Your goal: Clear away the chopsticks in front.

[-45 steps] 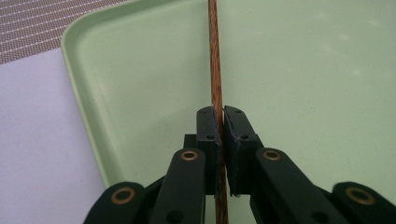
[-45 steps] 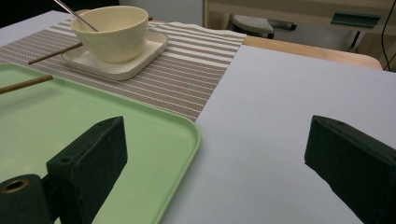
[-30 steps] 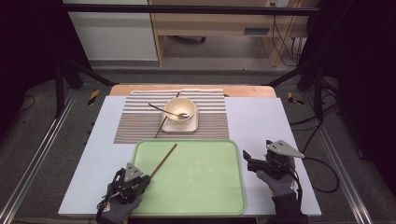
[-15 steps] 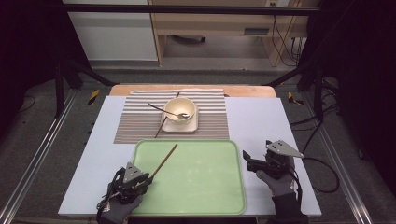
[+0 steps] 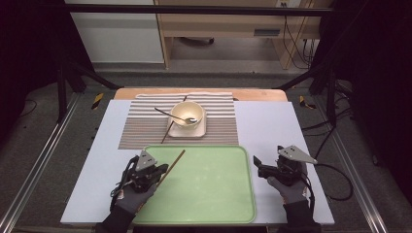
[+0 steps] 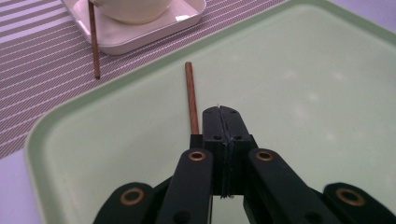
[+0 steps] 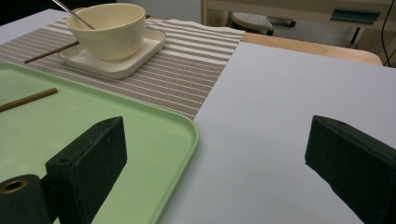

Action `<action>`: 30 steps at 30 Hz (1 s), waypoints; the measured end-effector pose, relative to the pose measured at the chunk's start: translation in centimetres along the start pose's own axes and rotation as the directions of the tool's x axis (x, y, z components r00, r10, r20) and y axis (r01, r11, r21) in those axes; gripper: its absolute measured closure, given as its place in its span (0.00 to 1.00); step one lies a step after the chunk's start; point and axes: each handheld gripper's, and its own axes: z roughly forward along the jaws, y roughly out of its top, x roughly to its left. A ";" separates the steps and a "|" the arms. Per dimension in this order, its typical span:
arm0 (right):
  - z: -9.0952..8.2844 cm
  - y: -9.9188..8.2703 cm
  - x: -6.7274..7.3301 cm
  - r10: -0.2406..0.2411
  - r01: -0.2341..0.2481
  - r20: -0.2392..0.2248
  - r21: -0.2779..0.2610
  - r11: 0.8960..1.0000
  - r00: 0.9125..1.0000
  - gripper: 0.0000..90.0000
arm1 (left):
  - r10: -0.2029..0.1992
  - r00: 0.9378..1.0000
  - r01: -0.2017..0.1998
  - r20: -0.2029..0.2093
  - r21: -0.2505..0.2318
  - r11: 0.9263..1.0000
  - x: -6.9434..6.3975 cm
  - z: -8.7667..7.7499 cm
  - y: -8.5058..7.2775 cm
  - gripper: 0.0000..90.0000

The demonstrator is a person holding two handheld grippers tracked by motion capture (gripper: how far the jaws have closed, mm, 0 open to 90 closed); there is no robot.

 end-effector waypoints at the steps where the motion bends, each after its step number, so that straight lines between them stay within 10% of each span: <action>1: 0.0 0.0 0.0 0.003 -0.003 0.000 0.002 1.000 1.000 0.06 | 0.005 1.000 -0.005 0.001 0.008 1.000 0.0 0.5 0.3 1.00; 13: 0.3 -0.1 0.1 -0.004 0.004 0.002 0.011 1.000 1.000 0.07 | 0.031 0.999 -0.035 0.040 0.119 0.992 0.5 5.0 0.7 1.00; 30: 0.4 -0.2 0.2 -0.008 0.008 0.002 0.017 1.000 1.000 0.07 | 0.025 1.000 -0.023 -0.011 0.151 0.988 1.4 4.7 -0.1 1.00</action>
